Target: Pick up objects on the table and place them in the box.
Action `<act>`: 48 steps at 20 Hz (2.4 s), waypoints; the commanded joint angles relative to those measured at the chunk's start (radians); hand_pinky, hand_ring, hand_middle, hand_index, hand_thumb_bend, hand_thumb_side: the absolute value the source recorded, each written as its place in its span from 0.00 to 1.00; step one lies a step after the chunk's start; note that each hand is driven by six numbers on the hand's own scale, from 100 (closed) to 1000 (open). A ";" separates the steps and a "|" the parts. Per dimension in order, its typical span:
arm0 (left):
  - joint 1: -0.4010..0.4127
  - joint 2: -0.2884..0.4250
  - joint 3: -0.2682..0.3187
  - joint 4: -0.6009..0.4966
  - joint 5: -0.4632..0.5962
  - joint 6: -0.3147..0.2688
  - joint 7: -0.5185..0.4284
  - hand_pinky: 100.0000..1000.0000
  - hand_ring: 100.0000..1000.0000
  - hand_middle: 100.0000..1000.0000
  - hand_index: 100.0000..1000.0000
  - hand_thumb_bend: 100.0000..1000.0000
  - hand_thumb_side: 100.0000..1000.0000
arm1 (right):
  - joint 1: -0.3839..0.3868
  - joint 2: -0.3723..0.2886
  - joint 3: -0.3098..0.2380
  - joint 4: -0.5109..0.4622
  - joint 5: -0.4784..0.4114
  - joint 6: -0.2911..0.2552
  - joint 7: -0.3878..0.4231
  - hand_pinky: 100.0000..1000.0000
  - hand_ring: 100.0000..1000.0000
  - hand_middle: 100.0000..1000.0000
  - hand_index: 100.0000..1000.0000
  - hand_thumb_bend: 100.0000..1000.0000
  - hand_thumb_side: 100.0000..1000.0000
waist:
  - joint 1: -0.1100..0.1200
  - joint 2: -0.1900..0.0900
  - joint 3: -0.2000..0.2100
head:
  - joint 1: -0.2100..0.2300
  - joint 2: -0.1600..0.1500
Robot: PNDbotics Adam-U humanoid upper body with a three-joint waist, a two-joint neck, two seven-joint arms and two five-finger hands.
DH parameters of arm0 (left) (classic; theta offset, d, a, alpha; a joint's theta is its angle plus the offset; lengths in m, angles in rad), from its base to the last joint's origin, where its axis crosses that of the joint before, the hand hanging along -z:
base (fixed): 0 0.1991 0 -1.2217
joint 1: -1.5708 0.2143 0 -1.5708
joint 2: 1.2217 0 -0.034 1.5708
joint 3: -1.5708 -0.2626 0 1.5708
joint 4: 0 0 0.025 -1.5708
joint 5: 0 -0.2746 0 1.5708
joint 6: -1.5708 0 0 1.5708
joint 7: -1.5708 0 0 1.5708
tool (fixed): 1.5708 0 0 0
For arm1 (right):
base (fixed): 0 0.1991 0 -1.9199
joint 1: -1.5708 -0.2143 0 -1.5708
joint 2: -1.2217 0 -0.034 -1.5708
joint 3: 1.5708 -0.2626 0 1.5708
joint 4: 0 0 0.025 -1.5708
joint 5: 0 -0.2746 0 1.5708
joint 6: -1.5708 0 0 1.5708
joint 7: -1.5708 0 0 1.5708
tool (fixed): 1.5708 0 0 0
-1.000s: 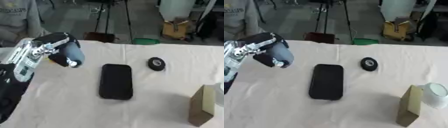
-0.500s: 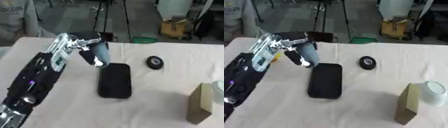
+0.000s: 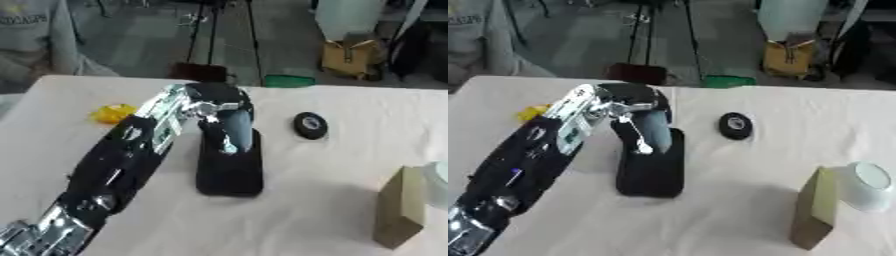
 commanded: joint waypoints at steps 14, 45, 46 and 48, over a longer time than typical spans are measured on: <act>0.021 -0.021 0.014 0.062 -0.162 -0.098 0.157 0.89 0.83 0.86 0.87 0.40 0.74 | -0.010 -0.012 -0.005 -0.023 -0.005 0.000 0.002 0.54 0.53 0.74 0.83 0.54 0.51 | -0.003 -0.011 0.000 | 0.004 0.011; 0.591 0.212 0.496 -0.790 0.881 0.191 0.701 0.38 0.65 0.71 0.81 0.16 0.91 | 0.003 -0.014 -0.026 -0.023 0.014 -0.003 -0.019 0.54 0.52 0.74 0.83 0.53 0.51 | -0.007 0.001 0.049 | -0.022 0.016; 0.595 0.208 0.498 -0.796 0.884 0.192 0.704 0.38 0.65 0.71 0.81 0.16 0.91 | 0.004 -0.014 -0.026 -0.023 0.014 -0.003 -0.020 0.54 0.52 0.74 0.83 0.53 0.51 | -0.007 0.001 0.050 | -0.022 0.015; 0.601 0.201 0.502 -0.806 0.889 0.193 0.712 0.38 0.64 0.71 0.80 0.16 0.90 | 0.003 -0.016 -0.027 -0.023 0.014 -0.003 -0.021 0.54 0.52 0.74 0.83 0.53 0.51 | -0.006 0.001 0.051 | -0.021 0.013</act>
